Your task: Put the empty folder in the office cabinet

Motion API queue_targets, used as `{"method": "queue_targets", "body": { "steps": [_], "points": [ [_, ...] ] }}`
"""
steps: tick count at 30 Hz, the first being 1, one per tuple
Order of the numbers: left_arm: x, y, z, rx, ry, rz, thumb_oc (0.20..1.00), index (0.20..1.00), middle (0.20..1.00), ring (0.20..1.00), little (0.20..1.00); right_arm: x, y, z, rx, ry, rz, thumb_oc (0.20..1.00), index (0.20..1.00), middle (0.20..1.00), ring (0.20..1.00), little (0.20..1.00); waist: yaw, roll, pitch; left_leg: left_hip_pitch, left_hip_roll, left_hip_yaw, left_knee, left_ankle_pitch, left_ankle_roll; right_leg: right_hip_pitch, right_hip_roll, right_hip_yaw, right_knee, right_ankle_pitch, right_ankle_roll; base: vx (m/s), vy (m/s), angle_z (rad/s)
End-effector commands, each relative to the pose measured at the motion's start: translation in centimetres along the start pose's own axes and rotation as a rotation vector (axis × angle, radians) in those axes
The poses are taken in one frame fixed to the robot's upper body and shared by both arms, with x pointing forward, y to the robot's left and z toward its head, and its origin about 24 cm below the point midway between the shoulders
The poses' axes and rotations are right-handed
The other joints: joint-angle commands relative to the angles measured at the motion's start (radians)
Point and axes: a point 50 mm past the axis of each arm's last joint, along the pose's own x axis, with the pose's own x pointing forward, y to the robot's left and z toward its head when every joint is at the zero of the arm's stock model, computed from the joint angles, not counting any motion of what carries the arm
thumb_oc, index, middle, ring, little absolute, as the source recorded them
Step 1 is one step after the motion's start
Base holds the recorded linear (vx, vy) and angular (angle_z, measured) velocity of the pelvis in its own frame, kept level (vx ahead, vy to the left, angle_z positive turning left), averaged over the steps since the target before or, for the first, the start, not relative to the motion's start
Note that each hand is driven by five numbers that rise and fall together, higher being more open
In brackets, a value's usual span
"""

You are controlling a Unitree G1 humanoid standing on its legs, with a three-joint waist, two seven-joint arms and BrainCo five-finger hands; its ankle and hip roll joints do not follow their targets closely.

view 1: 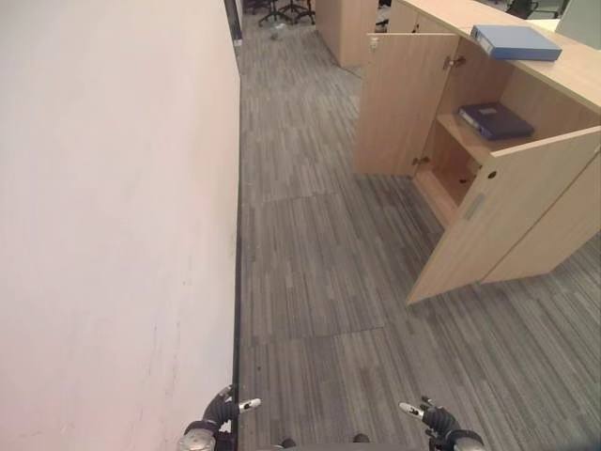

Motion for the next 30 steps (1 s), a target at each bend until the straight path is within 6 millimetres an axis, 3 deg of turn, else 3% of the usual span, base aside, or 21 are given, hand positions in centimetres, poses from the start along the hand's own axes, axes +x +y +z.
{"method": "queue_targets", "body": {
  "steps": [1,30],
  "points": [
    [0.43,1.21,1.06,0.046,-0.024,0.021,1.000,1.000,1.000,1.000,1.000,0.23,0.03,0.78,-0.040,-0.020,0.016,1.000,1.000,1.000,1.000,1.000,-0.001,-0.025,-0.008,0.019,0.079,0.018,0.011,-0.029,-0.074,0.029,-0.122,0.003,0.008,-0.031,0.146,0.00,0.000,0.00],
    [0.47,1.30,0.96,0.040,-0.013,0.026,1.000,1.000,1.000,1.000,1.000,0.15,-0.51,0.13,-0.037,0.019,-0.004,1.000,1.000,1.000,1.000,1.000,-0.001,-0.023,-0.003,0.023,0.090,0.008,0.011,-0.029,-0.082,0.034,-0.101,-0.007,0.013,-0.048,0.134,0.00,-0.005,0.00]
  ]
}}
